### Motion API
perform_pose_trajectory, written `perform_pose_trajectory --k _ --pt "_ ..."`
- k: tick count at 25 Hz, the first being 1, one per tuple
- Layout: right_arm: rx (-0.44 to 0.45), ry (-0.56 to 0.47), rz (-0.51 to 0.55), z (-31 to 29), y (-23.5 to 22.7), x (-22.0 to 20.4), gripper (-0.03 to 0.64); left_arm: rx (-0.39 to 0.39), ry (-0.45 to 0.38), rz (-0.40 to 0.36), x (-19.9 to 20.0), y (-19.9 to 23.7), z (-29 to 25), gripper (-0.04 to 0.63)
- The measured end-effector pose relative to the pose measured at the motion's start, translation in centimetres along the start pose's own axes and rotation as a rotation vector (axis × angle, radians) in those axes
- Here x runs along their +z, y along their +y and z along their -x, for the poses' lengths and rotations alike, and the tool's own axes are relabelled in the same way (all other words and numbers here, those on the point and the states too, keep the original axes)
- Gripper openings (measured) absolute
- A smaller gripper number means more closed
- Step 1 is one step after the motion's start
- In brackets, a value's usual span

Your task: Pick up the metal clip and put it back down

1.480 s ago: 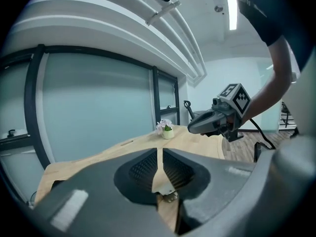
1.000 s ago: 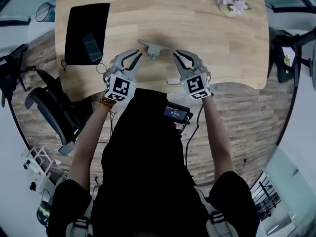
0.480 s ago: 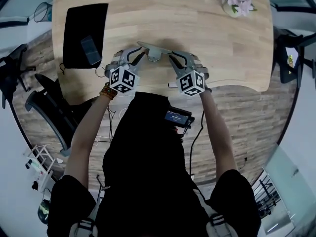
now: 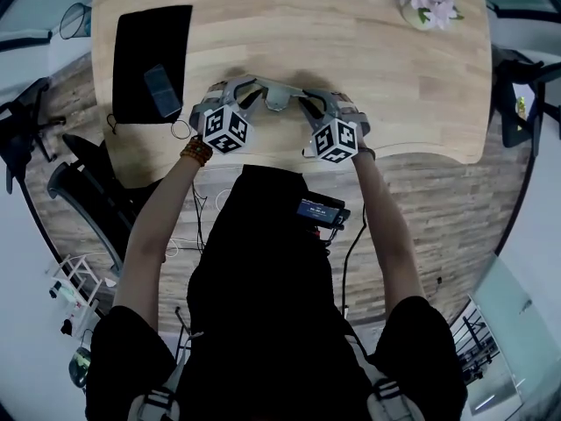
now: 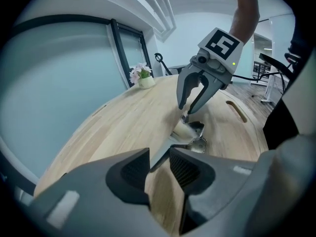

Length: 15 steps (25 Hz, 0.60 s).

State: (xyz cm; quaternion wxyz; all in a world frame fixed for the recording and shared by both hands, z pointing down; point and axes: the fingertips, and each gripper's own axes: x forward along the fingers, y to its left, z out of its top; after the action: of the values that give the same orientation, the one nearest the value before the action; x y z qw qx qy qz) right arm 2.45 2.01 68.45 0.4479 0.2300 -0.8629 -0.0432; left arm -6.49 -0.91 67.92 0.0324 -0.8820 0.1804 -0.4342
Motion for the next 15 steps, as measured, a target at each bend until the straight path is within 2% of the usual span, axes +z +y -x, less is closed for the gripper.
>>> perform_pose_trajectory --k 9,15 --pt "0.016 0.038 0.025 -1.6 0.2 -1.1 0.100 -0.048 0.045 -0.029 -1.2 -0.3 -2.0 0.129" --pt "0.024 0.050 0.031 -2.3 0.4 -1.0 0.090 -0.049 0.045 -0.002 -1.2 0.1 -2.6 0.129"
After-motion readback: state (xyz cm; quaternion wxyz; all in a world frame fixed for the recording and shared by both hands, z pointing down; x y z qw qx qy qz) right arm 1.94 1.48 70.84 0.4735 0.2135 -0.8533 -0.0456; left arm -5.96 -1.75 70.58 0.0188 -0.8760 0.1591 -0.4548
